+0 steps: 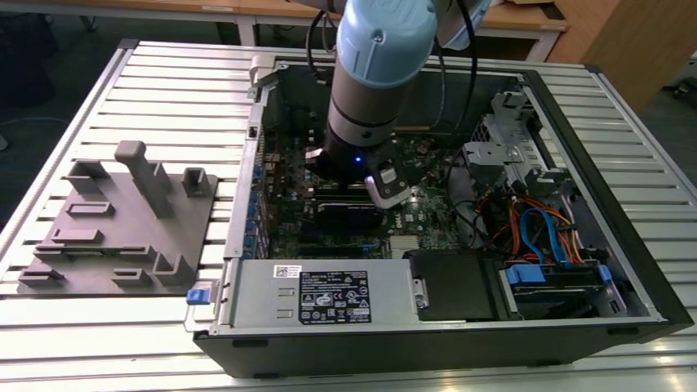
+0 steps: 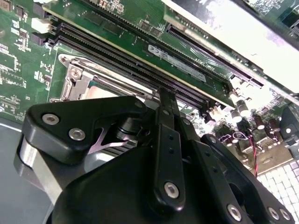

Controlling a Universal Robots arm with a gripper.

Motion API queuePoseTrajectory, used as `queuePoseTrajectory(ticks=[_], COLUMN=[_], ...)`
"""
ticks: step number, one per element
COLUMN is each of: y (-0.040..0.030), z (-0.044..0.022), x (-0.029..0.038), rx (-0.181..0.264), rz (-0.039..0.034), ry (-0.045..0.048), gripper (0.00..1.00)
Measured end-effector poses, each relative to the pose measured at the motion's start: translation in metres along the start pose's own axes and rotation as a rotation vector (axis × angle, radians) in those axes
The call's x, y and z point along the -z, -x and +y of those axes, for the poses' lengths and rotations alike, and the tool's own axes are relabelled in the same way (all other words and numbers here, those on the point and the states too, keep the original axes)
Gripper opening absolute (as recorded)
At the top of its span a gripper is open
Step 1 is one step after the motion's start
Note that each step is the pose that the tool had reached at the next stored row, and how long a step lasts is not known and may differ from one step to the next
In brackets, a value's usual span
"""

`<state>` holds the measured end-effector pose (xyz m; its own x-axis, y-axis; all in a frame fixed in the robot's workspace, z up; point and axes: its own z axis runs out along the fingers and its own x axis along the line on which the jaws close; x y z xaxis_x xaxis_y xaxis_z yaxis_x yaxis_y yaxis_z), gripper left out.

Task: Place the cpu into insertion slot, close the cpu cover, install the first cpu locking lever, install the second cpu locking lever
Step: 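Install the second cpu locking lever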

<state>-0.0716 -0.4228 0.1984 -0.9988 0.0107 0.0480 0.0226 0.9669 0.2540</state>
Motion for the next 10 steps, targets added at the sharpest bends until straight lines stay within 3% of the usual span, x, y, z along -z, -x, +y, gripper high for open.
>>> queuePoseTrajectory(ticks=[10], y=[-0.0007], z=[-0.0023], x=[0.0001], rx=[-0.004], rz=[-0.0006], ry=[0.0102], gripper=[0.10])
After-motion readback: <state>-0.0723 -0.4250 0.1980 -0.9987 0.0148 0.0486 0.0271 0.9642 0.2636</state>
